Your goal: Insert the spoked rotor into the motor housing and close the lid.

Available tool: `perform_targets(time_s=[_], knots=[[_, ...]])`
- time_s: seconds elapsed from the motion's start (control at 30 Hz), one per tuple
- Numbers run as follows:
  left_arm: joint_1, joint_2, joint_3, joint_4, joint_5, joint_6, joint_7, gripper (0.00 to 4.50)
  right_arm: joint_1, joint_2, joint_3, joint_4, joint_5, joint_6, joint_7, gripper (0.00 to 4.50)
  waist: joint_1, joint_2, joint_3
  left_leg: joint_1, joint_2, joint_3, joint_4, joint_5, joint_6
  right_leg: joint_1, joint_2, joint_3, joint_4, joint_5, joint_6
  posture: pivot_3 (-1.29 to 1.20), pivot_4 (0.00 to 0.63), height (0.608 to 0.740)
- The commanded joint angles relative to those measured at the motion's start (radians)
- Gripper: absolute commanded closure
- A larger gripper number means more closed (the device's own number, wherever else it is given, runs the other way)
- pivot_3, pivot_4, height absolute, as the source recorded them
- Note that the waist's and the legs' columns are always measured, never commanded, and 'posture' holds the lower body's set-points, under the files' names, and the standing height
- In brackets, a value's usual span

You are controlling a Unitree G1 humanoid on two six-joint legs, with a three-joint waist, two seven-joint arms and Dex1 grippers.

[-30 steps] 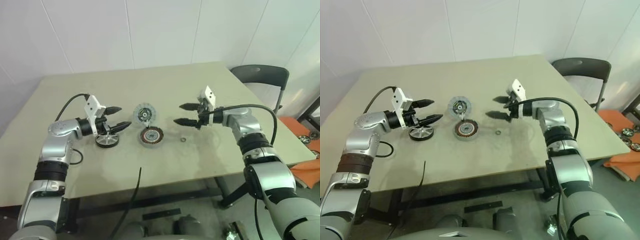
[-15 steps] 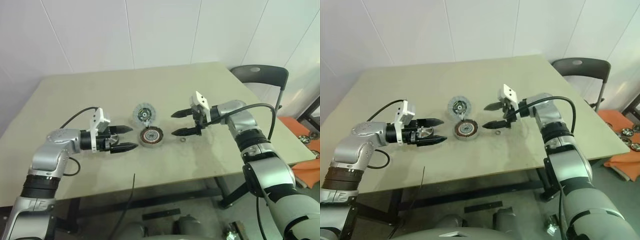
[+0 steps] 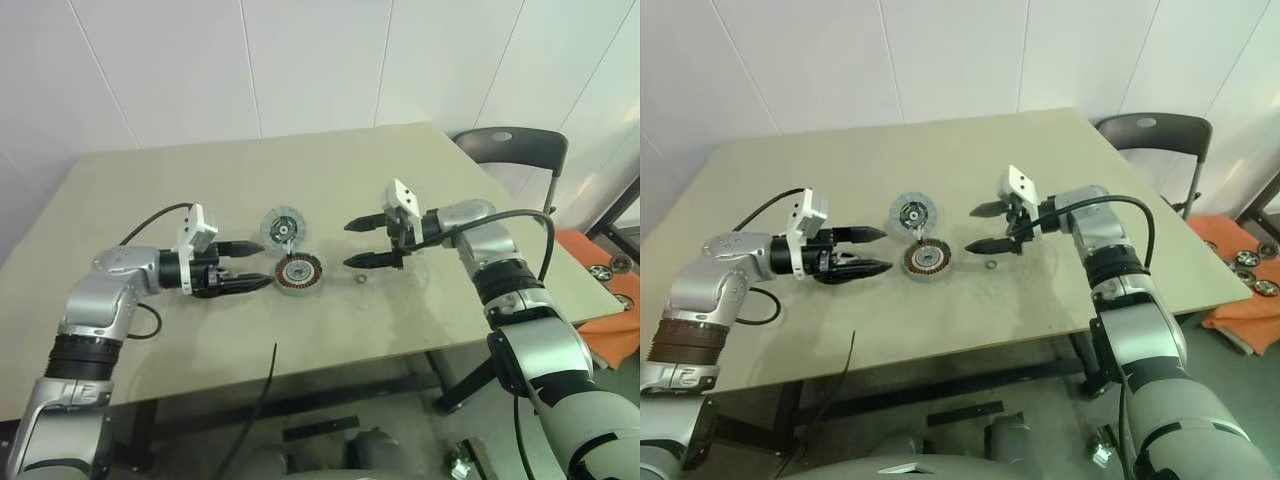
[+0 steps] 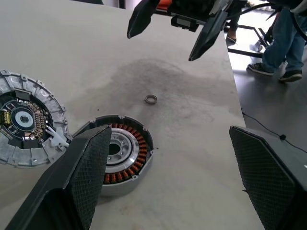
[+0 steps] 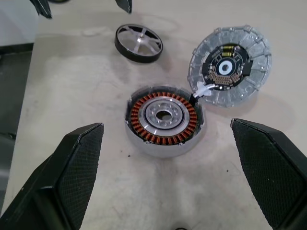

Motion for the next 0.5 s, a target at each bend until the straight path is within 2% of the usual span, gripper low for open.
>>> perform_targets(time_s=[0.03,0.3,0.5], knots=[[0.012,0.013,0.037,-0.055,-0.021,-0.005,0.016,0.32,-0.048,-0.013,-0.021,-0.025,0.012,0.007,0.000,0.06,0.001,0.000,0.000,0.000,0.000,0.000,0.000,0.000,0.000,0.000,0.000,0.000,0.000,0.000,0.000,0.00,0.000,0.740],[0.014,-0.006,0.092,-0.104,-0.050,0.002,0.103,0.32,-0.029,0.002,-0.020,-0.043,0.013,0.022,-0.015,0.06,0.002,0.000,0.000,0.000,0.000,0.000,0.001,0.000,0.000,0.000,-0.001,0.000,0.000,0.000,0.000,0.00,0.000,0.740],[0.028,-0.021,0.084,-0.088,-0.032,-0.028,0.129,0.32,-0.018,0.010,-0.012,-0.060,0.005,0.023,-0.028,0.06,0.001,0.000,0.000,0.000,0.000,0.000,0.001,0.000,0.000,0.000,0.000,0.000,0.001,0.000,0.000,0.00,0.000,0.740]])
